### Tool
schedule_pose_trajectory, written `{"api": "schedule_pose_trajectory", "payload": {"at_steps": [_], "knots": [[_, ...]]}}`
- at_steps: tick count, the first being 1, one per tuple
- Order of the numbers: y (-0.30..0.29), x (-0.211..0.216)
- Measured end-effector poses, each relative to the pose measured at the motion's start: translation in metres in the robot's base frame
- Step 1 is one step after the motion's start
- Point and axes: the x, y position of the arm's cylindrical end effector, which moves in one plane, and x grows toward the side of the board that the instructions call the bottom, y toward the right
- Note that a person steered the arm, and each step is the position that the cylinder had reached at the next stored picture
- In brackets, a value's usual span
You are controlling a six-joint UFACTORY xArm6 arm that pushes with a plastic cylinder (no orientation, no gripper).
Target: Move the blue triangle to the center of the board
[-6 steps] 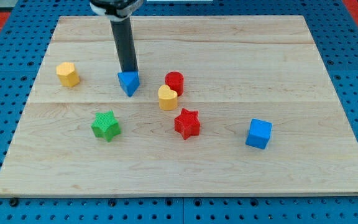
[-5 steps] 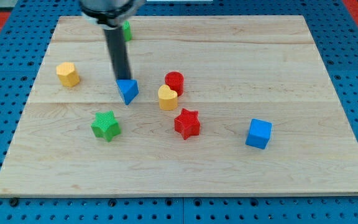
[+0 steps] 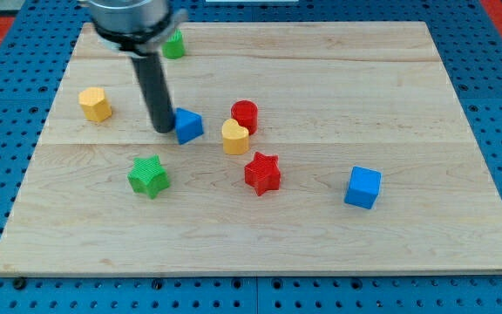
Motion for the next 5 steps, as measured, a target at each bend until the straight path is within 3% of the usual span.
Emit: {"api": "schedule_pose_trajectory", "payload": {"at_steps": [2,3,4,5], "knots": [[0.012,0.049],[-0.024,0.052],[-0.041,0.024],[0.005,0.021]]}}
